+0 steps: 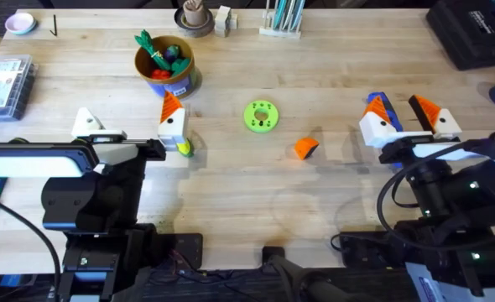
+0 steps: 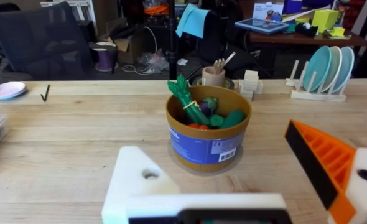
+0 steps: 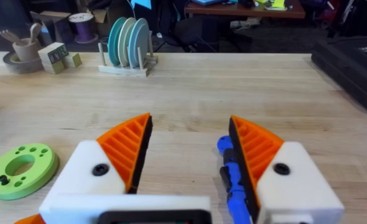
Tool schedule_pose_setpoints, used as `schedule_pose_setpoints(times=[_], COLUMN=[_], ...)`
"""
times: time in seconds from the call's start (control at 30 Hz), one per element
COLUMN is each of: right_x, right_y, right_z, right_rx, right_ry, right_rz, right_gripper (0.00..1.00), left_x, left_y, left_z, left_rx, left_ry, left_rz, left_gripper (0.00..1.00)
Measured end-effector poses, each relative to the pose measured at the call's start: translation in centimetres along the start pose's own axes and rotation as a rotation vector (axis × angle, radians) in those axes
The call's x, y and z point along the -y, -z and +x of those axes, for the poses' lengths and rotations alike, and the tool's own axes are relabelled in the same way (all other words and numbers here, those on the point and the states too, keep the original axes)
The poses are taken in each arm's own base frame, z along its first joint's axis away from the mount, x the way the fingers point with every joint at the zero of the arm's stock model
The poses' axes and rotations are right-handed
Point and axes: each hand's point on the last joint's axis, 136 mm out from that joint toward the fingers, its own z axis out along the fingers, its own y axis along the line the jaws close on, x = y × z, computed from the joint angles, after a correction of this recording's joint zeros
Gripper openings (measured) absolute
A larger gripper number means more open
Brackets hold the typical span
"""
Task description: Pick up the gripper from the table and insert it into the empty holder that is missing its gripper. Then pick up a screw, insert it into the mounting hole, and use the screwdriver to tighten it. Finally, clean up the table by picking up the vegetable and placing it into the bucket.
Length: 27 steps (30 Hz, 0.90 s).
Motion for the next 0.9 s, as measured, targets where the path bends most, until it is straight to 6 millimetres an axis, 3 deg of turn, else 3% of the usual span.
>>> schedule_pose_setpoints(times=[0.9], right_x=[-0.06], right_y=[0.37], right_z=[0.3], right_rx=[-0.05], right_ry=[-0.012], right_rz=[-0.003], right_gripper=[0.796], left_x=[0.11], left_y=[0.12], left_z=[0.07], left_rx=[-0.02], left_ry=[0.004], left_rz=[0.006], left_gripper=[0.993])
